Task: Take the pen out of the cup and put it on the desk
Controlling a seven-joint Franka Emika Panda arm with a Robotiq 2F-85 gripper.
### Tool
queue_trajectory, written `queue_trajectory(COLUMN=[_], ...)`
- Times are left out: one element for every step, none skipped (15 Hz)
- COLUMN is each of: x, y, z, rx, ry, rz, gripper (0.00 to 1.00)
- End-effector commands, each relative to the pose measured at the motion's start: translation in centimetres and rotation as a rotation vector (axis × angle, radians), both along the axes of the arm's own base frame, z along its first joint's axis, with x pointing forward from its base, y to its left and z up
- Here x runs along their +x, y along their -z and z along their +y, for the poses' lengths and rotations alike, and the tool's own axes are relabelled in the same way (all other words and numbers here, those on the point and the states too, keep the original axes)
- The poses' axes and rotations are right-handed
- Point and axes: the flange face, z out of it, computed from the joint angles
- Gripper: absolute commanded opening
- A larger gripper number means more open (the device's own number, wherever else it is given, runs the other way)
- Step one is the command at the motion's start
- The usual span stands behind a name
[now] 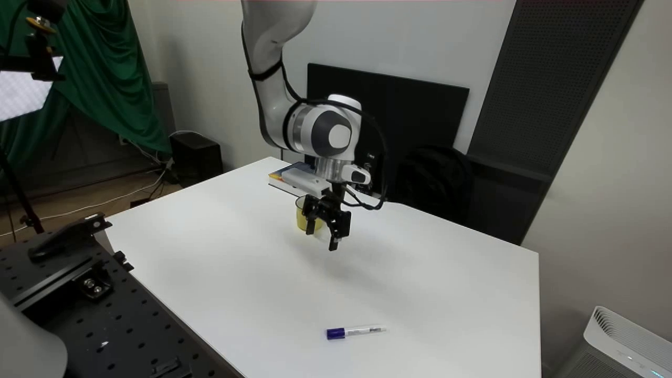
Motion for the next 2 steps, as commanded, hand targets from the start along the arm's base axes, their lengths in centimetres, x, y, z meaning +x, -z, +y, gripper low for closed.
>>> queue_trajectory(x=[0.2, 0.14], y=[-0.25, -0.16], z=[0.55, 0.62], rx=[0.007, 0.007], ry=[-0.013, -0.014], rz=[-0.003, -0.002], gripper=[1.0, 1.0])
